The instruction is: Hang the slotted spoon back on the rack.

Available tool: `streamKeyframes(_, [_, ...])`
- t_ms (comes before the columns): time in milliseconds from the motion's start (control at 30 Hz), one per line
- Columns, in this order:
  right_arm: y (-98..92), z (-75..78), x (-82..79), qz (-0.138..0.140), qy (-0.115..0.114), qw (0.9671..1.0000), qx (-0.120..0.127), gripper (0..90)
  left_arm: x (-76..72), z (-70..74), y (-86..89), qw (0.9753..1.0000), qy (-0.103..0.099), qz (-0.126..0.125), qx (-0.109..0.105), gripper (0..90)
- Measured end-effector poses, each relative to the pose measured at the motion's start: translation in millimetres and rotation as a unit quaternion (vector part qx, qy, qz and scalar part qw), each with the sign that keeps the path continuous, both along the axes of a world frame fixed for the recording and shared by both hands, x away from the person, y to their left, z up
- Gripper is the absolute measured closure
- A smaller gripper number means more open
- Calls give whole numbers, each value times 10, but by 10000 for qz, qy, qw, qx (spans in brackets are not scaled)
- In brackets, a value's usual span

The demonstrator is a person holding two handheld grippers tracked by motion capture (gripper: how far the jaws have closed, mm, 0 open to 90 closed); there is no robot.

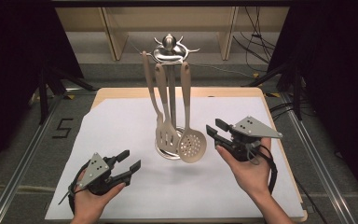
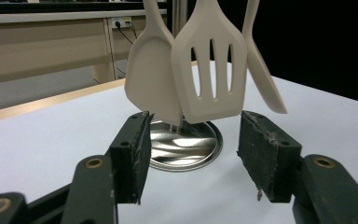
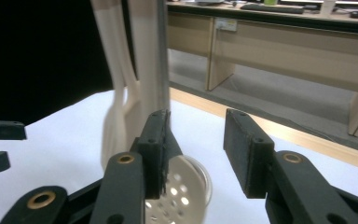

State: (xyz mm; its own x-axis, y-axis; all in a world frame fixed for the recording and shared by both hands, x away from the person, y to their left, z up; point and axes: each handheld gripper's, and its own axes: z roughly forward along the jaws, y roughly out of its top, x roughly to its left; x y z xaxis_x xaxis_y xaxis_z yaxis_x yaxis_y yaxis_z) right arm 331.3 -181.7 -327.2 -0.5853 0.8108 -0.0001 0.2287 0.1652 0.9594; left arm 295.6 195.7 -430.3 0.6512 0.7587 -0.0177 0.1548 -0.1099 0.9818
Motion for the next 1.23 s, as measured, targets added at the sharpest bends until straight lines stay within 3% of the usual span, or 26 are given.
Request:
streamKeyframes(67, [-63, -18, 7, -81, -40, 9999, -58, 601, 5, 1, 11, 10000, 6, 13, -1, 435])
streamKeyframes(100, [-83, -27, -12, -132, 94, 9999, 12, 599, 5, 0, 13, 10000, 12, 23, -10, 435])
streamKeyframes(167, [-145, -45, -5, -154, 10, 9999, -65, 596, 5, -2, 15, 10000, 28, 55, -36, 435])
streamKeyframes(200, [-155, -51, -19, -208, 130, 9997, 10, 594, 7, -4, 17, 10000, 31, 64, -43, 435])
streamKeyframes(267, [-191, -74, -27, -296, 148, 9994, 45, 590, 11, -9, 17, 9999, 42, 80, -67, 434])
streamKeyframes(300, [-233, -83, -9, -273, -4, 9996, -80, 587, 16, -10, 26, 10000, 31, 78, -24, 434])
streamKeyframes(467, [-321, -178, -17, -454, 181, 9988, 12, 576, 21, -17, 39, 9999, 72, 121, -42, 434])
streamKeyframes(500, [-338, -199, -20, -478, 266, 9985, 45, 576, 41, -28, 35, 9999, 0, 58, -112, 434])
streamKeyframes(533, [-363, -229, -20, -525, 295, 9982, 51, 575, 34, -21, 45, 9999, 26, 96, -13, 434])
streamKeyframes(567, [-398, -252, 8, -512, 110, 9986, -66, 575, 29, -25, 41, 9999, 72, 122, -43, 434])
streamKeyframes(733, [-470, -381, -2, -698, 345, 9970, -14, 571, 38, -29, 51, 9999, 60, 124, -6, 434])
streamKeyframes(767, [-498, -414, 19, -691, 218, 9973, -100, 570, 40, -30, 52, 9999, 63, 126, 0, 434])
streamKeyframes(833, [-508, -459, 8, -754, 370, 9965, -27, 569, 47, -42, 47, 9999, 67, 130, -56, 434])
streamKeyframes(900, [-526, -495, 31, -750, 317, 9966, -80, 568, 47, -48, 54, 9998, 102, 144, -4, 434])
streamKeyframes(933, [-530, -503, 17, -771, 465, 9959, -53, 567, 50, -55, 54, 9999, 101, 136, -1, 434])
streamKeyframes(1067, [-554, -556, 46, -733, 417, 9964, -104, 564, 56, -73, 55, 9998, 158, 143, 10, 435])
streamKeyframes(1133, [-539, -563, 26, -782, 547, 9954, -53, 562, 58, -78, 53, 9997, 178, 146, 0, 436])
streamKeyframes(1200, [-549, -563, 43, -734, 461, 9962, -125, 560, 62, -78, 53, 9997, 184, 147, 4, 437])
streamKeyframes(1233, [-532, -562, 31, -780, 513, 9956, -25, 560, 71, -80, 50, 9998, 145, 122, -18, 438])
